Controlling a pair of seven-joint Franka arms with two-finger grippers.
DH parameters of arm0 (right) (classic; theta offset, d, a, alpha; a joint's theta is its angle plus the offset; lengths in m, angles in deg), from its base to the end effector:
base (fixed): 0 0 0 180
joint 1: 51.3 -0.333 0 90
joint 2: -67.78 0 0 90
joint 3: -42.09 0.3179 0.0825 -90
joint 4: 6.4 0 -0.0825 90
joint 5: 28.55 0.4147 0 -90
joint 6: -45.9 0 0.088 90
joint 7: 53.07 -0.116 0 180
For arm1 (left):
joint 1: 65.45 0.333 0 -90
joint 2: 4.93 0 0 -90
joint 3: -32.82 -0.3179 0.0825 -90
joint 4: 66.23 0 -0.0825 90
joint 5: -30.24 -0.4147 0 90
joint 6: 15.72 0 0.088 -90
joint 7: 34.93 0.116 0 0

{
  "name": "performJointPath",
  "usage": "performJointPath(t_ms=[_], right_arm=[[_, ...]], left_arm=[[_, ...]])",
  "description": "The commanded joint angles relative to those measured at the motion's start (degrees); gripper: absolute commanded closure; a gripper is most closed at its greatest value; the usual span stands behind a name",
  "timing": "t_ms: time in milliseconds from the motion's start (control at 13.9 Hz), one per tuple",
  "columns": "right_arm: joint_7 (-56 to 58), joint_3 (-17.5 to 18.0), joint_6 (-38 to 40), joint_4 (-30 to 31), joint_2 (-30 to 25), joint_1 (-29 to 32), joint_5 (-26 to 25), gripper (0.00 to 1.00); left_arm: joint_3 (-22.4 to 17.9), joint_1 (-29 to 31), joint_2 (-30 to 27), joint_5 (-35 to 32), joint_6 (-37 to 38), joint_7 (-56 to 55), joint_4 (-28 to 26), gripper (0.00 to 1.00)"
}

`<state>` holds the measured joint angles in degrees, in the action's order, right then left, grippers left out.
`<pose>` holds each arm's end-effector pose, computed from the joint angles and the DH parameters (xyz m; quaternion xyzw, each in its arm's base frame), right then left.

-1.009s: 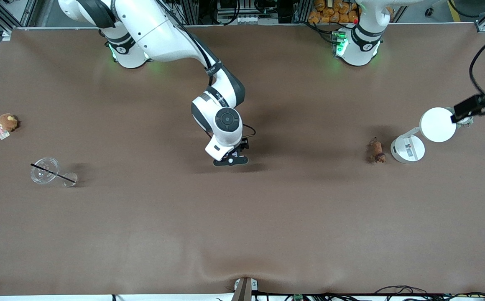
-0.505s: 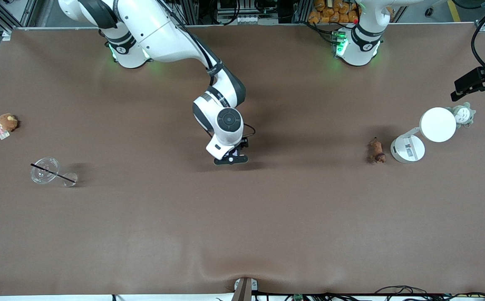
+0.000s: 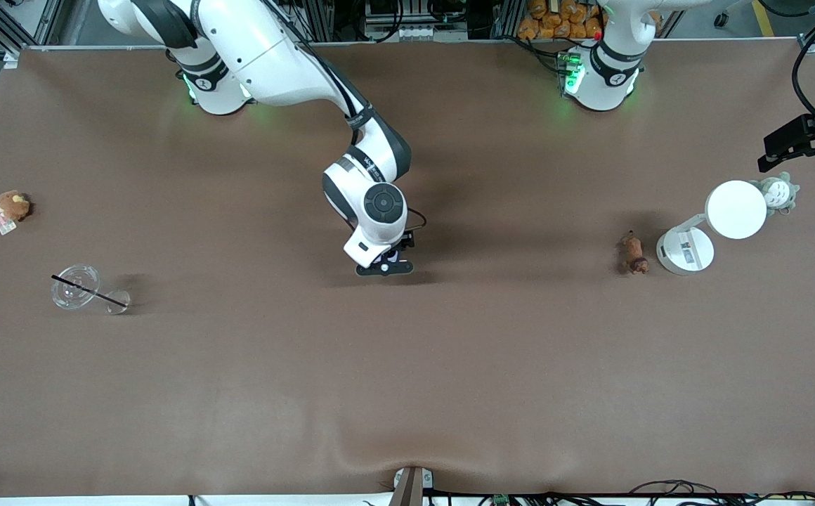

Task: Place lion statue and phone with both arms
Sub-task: 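Lower the right gripper and grasp the white phone, lifting it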

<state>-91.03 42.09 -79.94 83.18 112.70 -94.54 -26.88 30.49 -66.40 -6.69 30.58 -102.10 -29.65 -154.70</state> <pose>0.5135 0.4846 0.1401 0.9964 0.0365 -0.0646 0.0407 0.5692 0.0134 0.6429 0.9994 -0.0342 -0.0027 0.0037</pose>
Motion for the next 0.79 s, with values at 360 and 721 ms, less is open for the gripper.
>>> performJointPath(t_ms=[360,721], right_arm=[[-2.8,-0.3,-1.2,1.4,-1.4,0.5,1.6,1.00],[1.5,-0.4,5.7,1.3,-9.9,10.9,1.5,1.00]], left_arm=[[-0.1,-0.4,0.5,-0.4,0.5,0.2,0.8,0.00],[-0.1,-0.1,1.3,-0.2,0.4,-0.1,1.5,0.00]])
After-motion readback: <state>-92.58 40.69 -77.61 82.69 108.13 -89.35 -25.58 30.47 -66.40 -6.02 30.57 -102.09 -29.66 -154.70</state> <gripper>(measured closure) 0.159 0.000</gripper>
